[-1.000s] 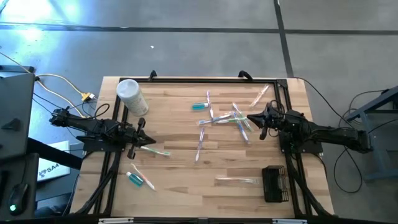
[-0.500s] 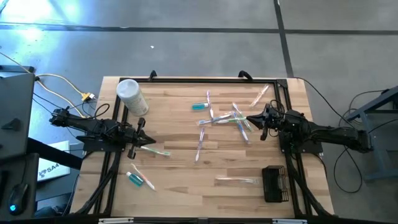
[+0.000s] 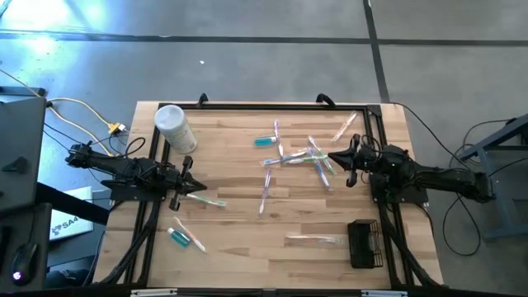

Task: Pick & Place toothbrushing station
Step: Put the bottom green toothbrush into the black mesh

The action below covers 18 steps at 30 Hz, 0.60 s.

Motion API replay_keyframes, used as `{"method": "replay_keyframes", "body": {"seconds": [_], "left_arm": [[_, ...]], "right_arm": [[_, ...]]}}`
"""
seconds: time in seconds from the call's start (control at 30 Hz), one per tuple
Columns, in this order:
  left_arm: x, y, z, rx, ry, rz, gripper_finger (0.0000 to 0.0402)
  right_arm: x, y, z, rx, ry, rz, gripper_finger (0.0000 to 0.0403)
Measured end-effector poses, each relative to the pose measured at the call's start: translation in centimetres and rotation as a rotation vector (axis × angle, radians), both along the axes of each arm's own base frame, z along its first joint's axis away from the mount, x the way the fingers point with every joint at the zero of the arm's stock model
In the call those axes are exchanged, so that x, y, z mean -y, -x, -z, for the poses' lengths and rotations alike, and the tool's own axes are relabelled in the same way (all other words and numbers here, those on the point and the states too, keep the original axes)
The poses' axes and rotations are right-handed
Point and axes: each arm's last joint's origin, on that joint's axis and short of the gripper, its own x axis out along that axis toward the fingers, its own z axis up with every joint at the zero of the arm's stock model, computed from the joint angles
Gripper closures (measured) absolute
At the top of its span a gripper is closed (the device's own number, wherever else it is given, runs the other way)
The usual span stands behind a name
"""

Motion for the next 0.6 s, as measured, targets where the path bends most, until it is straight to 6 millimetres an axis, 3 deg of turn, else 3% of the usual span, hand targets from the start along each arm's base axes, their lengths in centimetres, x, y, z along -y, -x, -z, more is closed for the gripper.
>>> {"method": "replay_keyframes", "body": {"seconds": [0.13, 0.27, 0.43, 0.6], "left_arm": [[0.0, 0.0, 0.0, 0.000, 0.000, 0.000, 0.0396], [0.0, 0.0, 0.0, 0.000, 0.001, 0.001, 0.0396], [0.0, 0.0, -0.2, -0.014, 0.146, -0.010, 0.0396], [-0.2, 0.1, -1.6, -0.064, 0.151, -0.056, 0.0395]], "right_arm": [[-0.1, -0.2, -2.4, 0.035, 0.019, 0.008, 0.0398], [-0.2, -0.8, -3.4, -0.013, 0.016, 0.026, 0.0398], [-0.3, -1.9, -3.2, -0.097, 0.003, 0.006, 0.0398], [-0.3, -2.8, -2.5, -0.149, -0.010, 0.015, 0.0398]]}}
